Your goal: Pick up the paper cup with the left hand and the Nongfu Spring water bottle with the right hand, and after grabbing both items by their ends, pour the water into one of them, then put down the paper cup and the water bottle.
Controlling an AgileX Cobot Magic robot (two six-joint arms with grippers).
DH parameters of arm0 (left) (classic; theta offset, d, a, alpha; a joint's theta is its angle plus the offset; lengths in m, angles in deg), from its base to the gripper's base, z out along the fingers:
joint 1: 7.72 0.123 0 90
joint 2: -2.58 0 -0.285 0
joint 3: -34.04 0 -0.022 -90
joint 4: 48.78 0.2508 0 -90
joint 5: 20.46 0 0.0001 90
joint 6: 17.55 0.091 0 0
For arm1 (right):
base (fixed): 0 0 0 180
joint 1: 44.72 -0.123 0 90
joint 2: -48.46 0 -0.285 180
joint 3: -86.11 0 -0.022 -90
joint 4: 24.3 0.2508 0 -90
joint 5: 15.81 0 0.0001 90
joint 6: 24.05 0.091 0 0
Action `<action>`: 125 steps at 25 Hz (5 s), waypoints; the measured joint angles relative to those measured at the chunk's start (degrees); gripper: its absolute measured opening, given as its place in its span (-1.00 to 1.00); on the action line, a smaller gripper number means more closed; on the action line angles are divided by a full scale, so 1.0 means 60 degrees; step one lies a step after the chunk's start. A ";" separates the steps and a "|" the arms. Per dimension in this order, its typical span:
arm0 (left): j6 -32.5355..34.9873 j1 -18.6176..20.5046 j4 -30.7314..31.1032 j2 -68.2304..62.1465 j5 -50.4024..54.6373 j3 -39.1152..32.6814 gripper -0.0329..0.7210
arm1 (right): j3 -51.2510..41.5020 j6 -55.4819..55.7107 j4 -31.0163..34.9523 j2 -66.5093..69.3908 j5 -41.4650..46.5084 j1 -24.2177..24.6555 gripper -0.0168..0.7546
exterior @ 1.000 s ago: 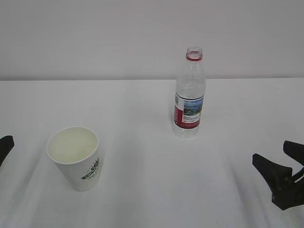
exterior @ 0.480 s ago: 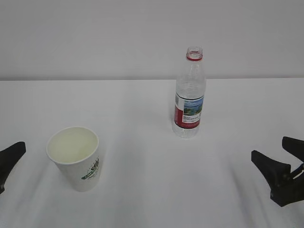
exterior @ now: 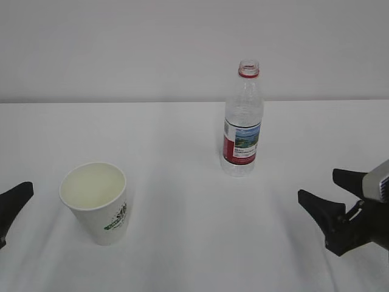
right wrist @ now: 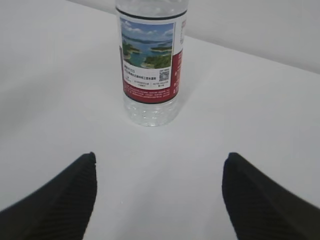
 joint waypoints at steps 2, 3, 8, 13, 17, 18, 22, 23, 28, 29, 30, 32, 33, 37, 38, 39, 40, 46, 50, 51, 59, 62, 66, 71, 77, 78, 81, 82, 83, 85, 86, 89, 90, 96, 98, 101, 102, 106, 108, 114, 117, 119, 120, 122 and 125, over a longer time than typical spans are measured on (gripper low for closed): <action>0.0000 0.0000 0.0000 -0.0059 0.0000 0.0000 0.60 | 0.0208 0.0000 -0.0154 0.0313 0.0000 0.0000 0.57; 0.0000 0.0000 0.0000 -0.0134 0.0000 0.0000 0.60 | 0.0313 0.0000 -0.0216 0.0449 0.0000 0.0000 0.57; 0.0000 0.0000 0.0000 -0.0721 -0.0004 0.0000 0.60 | 0.0733 0.0021 -0.0654 0.0831 0.0000 0.0000 0.57; 0.0000 0.0000 0.0000 -0.1285 -0.0004 0.0000 0.60 | 0.1151 0.0357 -0.0797 0.0871 0.0000 0.0000 0.73; 0.0000 0.0000 0.0000 -0.1470 -0.0004 0.0000 0.60 | 0.1497 0.0614 -0.0842 0.1143 -0.0037 0.0000 0.79; 0.0000 0.0000 0.0000 -0.1464 -0.0004 0.0000 0.60 | 0.1584 0.0670 -0.0885 0.1222 -0.0037 0.0000 0.79; 0.0000 0.0000 0.0000 -0.1464 -0.0004 0.0000 0.60 | 0.1973 0.0983 -0.1065 0.1610 -0.0037 0.0000 0.79; 0.0000 0.0000 0.0000 -0.1464 -0.0004 0.0000 0.60 | 0.2101 0.1025 -0.1142 0.1700 -0.0037 0.0000 0.79; 0.0000 0.0000 0.0000 -0.1475 -0.0020 0.0000 0.60 | 0.2621 0.1207 -0.1367 0.2121 -0.0037 0.0000 0.79; 0.0000 0.0000 0.0000 -0.1475 -0.0020 0.0000 0.60 | 0.2689 0.1230 -0.1389 0.2193 -0.0037 0.0000 0.79; 0.0000 0.0000 0.0000 -0.1475 -0.0020 0.0000 0.60 | 0.2793 0.1271 -0.1389 0.2228 -0.0037 0.0000 0.79; 0.0000 0.0000 0.0000 -0.1475 -0.0020 0.0000 0.60 | 0.2973 0.1295 -0.1407 0.2331 -0.0037 0.0000 0.79; 0.0000 0.0000 0.0014 -0.1475 -0.0020 0.0000 0.60 | 0.3042 0.1313 -0.1407 0.2412 -0.0037 0.0000 0.79; 0.0000 0.0000 0.0014 -0.1475 -0.0020 0.0000 0.60 | 0.3434 0.1417 -0.1583 0.2815 -0.0037 0.0000 0.79; 0.0000 0.0000 0.0014 -0.1475 -0.0020 0.0000 0.60 | 0.3528 0.1460 -0.1611 0.2909 -0.0037 0.0000 0.79; 0.0000 0.0000 0.0014 -0.1475 -0.0020 0.0000 0.60 | 0.3631 0.1485 -0.1630 0.2980 -0.0037 0.0000 0.79; 0.0000 0.0000 0.0014 -0.1475 -0.0020 0.0000 0.60 | 0.3696 0.1495 -0.1651 0.3059 -0.0037 0.0000 0.79; 0.0000 0.0000 0.0036 -0.1475 -0.0020 0.0000 0.60 | 0.4261 0.1738 -0.1866 0.3535 -0.0037 0.0000 0.79; 0.0000 0.0000 0.0036 -0.1475 -0.0020 0.0000 0.60 | 0.4620 0.1898 -0.1967 0.3745 -0.0037 0.0000 0.79; 0.0000 0.0000 0.0036 -0.1475 -0.0020 0.0000 0.60 | 0.4665 0.1903 -0.2008 0.3761 -0.0037 0.0000 0.79; 0.0000 0.0000 0.0043 -0.1475 -0.0020 0.0017 0.60 | 0.5127 0.2095 -0.2516 0.3802 -0.0037 0.0000 0.79; 0.0000 0.0000 0.0043 -0.1475 -0.0020 0.0017 0.60 | 0.5294 0.2213 -0.2722 0.3816 -0.0037 0.0000 0.79; 0.0000 0.0000 0.0043 -0.1475 -0.0020 0.0017 0.60 | 0.5541 0.2318 -0.2955 0.3856 -0.0037 -0.0098 0.79; 0.0000 0.0000 0.0043 -0.1475 -0.0020 0.0017 0.60 | 0.5975 0.2343 -0.2856 0.4224 -0.0037 -0.0474 0.79; 0.0000 0.0000 0.0135 -0.1475 -0.0020 0.0017 0.60 | 0.6426 0.2343 -0.2621 0.4745 -0.0037 -0.0732 0.79; 0.0000 0.0000 0.0138 -0.1475 -0.0020 0.0017 0.60 | 0.6512 0.2343 -0.2562 0.4829 -0.0037 -0.0732 0.79; 0.0000 0.0000 0.0154 -0.1475 -0.0020 0.0017 0.60 | 0.6730 0.2379 -0.2497 0.5007 -0.0037 -0.0745 0.79; 0.0000 0.0000 0.0154 -0.1475 -0.0020 0.0017 0.60 | 0.6788 0.2420 -0.2482 0.5081 -0.0037 -0.0745 0.78; 0.0000 0.0000 0.0158 -0.1475 -0.0020 0.0017 0.60 | 0.6874 0.2480 -0.2482 0.5166 -0.0037 -0.0753 0.78; 0.0000 0.0000 0.0175 -0.1475 -0.0020 0.0017 0.60 | 0.7042 0.2579 -0.2482 0.5289 -0.0037 -0.0768 0.78; 0.0000 0.0000 0.0196 -0.1475 -0.0020 0.0017 0.60 | 0.7099 0.2624 -0.2482 0.5333 -0.0037 -0.0768 0.78; 0.0000 0.0000 0.0214 -0.1475 -0.0020 0.0017 0.60 | 0.7243 0.2666 -0.2482 0.5383 -0.0037 -0.0768 0.78; 0.0000 0.0000 0.0230 -0.1475 -0.0038 0.0017 0.60 | 0.7291 0.2683 -0.2482 0.5400 -0.0037 -0.0768 0.78; 0.0000 0.0000 0.0251 -0.1475 -0.0038 0.0017 0.60 | 0.7468 0.2708 -0.2482 0.5417 -0.0037 -0.0768 0.78; 0.0000 0.0000 0.0251 -0.1475 -0.0038 0.0017 0.60 | 0.7468 0.2725 -0.2482 0.5417 -0.0037 -0.0768 0.76; 0.0000 0.0000 0.0251 -0.1475 -0.0038 0.0017 0.60 | 0.7468 0.2725 -0.2482 0.5417 -0.0037 -0.0768 0.67; 0.0000 0.0000 0.0251 -0.1475 -0.0038 0.0017 0.60 | 0.7468 0.2725 -0.2500 0.5417 -0.0037 -0.0768 0.63; 0.0000 0.0000 0.0253 -0.1475 -0.0038 0.0017 0.60 | 0.7468 0.2725 -0.2500 0.5417 -0.0037 -0.0768 0.45; 0.0000 0.0000 0.0253 -0.1475 -0.0038 0.0017 0.60 | 0.7475 0.2725 -0.2591 0.5417 -0.0037 -0.0768 0.39; 0.0004 0.0000 0.0253 -0.1475 -0.0038 0.0017 0.60 | 0.7490 0.2725 -0.3019 0.5417 -0.0059 -0.0768 0.37; 0.0004 0.0000 0.0253 -0.1475 -0.0038 0.0017 0.60 | 0.7490 0.2725 -0.3195 0.5417 -0.0079 -0.0768 0.36; 0.0004 0.0000 0.0253 -0.1475 -0.0038 0.0017 0.60 | 0.7490 0.2743 -0.3333 0.5417 -0.0100 -0.0768 0.36; 0.0004 0.0000 0.0253 -0.1475 -0.0038 0.0017 0.60 | 0.7490 0.2743 -0.3421 0.5396 -0.0080 -0.0768 0.36; 0.0004 0.0000 0.0253 -0.1475 -0.0038 0.0017 0.60 | 0.7490 0.2858 -0.3598 0.5233 0.0196 -0.0768 0.36; 0.0004 0.0000 0.0253 -0.1475 -0.0038 0.0017 0.60 | 0.7471 0.3073 -0.3793 0.4895 0.0678 -0.0768 0.36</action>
